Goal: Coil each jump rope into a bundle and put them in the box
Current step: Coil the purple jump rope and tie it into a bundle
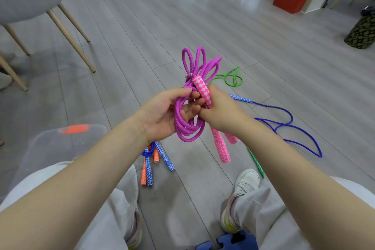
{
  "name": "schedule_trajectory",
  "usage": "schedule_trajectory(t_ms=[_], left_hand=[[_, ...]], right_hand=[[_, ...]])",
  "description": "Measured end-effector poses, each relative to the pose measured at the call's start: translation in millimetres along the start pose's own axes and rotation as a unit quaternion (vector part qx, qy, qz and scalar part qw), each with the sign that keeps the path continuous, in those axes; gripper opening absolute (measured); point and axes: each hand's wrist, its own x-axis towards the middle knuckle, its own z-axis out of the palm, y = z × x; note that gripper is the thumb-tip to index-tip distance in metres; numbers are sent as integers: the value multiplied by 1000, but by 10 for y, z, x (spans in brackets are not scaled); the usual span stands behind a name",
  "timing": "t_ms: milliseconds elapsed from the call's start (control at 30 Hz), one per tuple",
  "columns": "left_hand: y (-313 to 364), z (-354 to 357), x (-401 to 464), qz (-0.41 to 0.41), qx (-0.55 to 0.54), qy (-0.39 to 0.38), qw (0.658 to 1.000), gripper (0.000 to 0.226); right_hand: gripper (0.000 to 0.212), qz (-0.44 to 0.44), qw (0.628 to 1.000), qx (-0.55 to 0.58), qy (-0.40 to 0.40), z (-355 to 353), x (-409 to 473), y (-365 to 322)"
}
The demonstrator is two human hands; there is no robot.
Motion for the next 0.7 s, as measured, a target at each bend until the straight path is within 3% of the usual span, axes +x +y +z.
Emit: schedule_trajectory(t_ms=[233, 367, 500, 600, 700], left_hand=[[-106, -47, 84, 14, 136, 65, 988, 15], [-38, -82, 98, 9, 73, 27, 997, 27], [-28, -83, 91, 3, 53, -19, 998, 27], [-2, -75, 71, -2, 61, -32, 998, 26], [20, -65, 74, 4, 110, 5, 994, 26]], right_hand=[[26, 3, 1000, -23, 16, 74, -43, -25], [21, 28, 996, 87, -15, 33, -4, -64], [15, 80, 968, 226, -80, 0, -44, -87], [12, 97, 964, 223, -109, -59, -48, -104], [3, 113, 967, 199, -111, -106, -47, -83]])
